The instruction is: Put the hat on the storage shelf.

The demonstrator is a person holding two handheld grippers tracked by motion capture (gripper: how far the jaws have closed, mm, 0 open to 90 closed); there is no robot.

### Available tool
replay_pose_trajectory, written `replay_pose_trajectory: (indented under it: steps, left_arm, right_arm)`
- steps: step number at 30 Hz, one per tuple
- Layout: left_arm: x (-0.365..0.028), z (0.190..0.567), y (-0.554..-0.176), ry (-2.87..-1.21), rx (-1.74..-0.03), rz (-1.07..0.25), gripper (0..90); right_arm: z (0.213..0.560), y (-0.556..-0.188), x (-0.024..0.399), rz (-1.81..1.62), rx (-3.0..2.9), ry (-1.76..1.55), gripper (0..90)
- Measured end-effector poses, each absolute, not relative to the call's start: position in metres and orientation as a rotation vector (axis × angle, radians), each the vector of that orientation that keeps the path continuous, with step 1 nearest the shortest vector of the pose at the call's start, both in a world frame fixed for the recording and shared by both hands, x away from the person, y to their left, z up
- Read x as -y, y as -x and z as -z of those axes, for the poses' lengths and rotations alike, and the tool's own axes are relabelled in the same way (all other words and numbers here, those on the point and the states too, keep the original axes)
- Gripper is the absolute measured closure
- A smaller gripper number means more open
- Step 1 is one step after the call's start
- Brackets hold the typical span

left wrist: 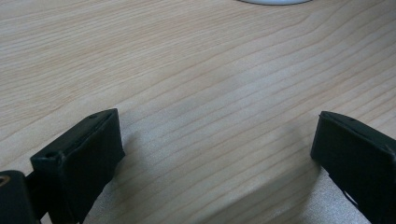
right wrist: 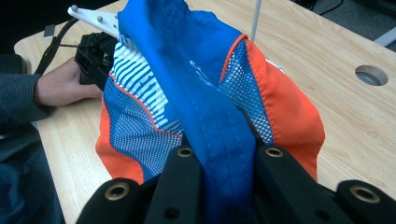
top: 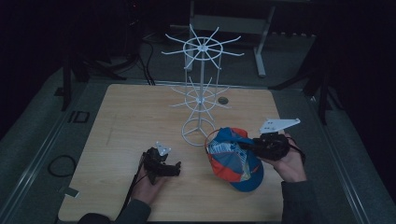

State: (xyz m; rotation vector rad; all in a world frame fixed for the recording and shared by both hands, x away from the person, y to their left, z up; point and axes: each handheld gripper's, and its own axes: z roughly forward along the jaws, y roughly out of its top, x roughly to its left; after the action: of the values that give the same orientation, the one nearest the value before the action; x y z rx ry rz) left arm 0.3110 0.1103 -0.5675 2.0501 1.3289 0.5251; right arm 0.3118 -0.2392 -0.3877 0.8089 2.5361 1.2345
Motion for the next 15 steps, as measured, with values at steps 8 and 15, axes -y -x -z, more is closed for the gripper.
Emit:
replay_pose_trajectory:
  steps: [8,15]
  left_arm:
    - [-0.11,0.568,-0.311,-2.05,-1.329,-0.526,2.6]
    - [-0.11,0.568,-0.311,-2.05,-1.329,-0.526,2.6]
  right_arm:
    - [0.383,-0.31,0.245,-1.265,-2.505,-0.823,84.3]
    - [0.379,-0.31,0.251,-1.269,-2.489,-0.841,84.3]
